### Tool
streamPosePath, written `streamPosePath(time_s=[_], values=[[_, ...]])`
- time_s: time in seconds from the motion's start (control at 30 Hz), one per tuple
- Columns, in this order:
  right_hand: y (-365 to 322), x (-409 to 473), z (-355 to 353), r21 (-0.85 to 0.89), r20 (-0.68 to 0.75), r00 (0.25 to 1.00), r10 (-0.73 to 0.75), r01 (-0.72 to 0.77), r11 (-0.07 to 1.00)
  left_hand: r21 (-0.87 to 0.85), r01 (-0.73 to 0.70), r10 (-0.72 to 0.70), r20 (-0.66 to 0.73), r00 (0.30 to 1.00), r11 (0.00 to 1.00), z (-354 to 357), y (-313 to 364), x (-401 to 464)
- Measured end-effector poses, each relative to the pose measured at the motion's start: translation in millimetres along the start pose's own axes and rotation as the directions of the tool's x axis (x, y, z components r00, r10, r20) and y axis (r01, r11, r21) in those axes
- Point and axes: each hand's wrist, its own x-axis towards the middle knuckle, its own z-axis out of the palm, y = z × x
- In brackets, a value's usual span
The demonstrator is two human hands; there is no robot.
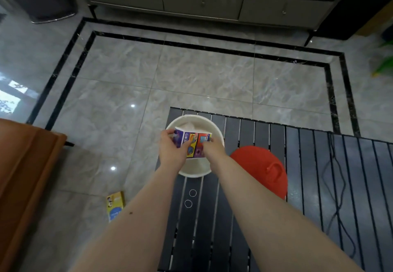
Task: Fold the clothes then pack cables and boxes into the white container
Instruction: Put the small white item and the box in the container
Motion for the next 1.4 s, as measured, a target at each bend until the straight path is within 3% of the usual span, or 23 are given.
streamPosePath(time_s=[0.23, 0.5, 0.9, 1.0, 1.1, 1.4], values=[[1, 28, -2, 0.319, 0.074, 0.986, 0.146, -0.162, 0.934, 0.441, -0.211, 0.209, 0.054, 0.977, 0.872, 18, 2, 23], [13, 46, -3, 0.448, 0.065, 0.991, 0.119, -0.136, 0.884, 0.459, -0.355, 0.281, 0.223, 0.933, 0.814, 41, -8, 25], [23, 18, -35, 0.388, 0.101, 0.992, 0.076, -0.11, 0.915, 0.57, -0.26, 0.187, 0.184, 0.965, 0.779, 57, -1, 1], [37, 3, -55, 0.427, 0.025, 0.998, 0.05, -0.056, 0.902, 0.507, -0.199, 0.136, 0.158, 0.978, 0.839, 71, 4, -23], [63, -6, -81, 0.327, -0.183, 0.983, 0.018, 0.043, 0.944, 0.39, -0.112, 0.076, 0.108, 0.991, 0.914, 91, 5, -47], [195, -47, -204, 0.34, -0.461, 0.876, 0.144, 0.025, 0.94, 0.376, -0.269, 0.133, 0.35, 0.927, 0.887, 197, -39, -166]])
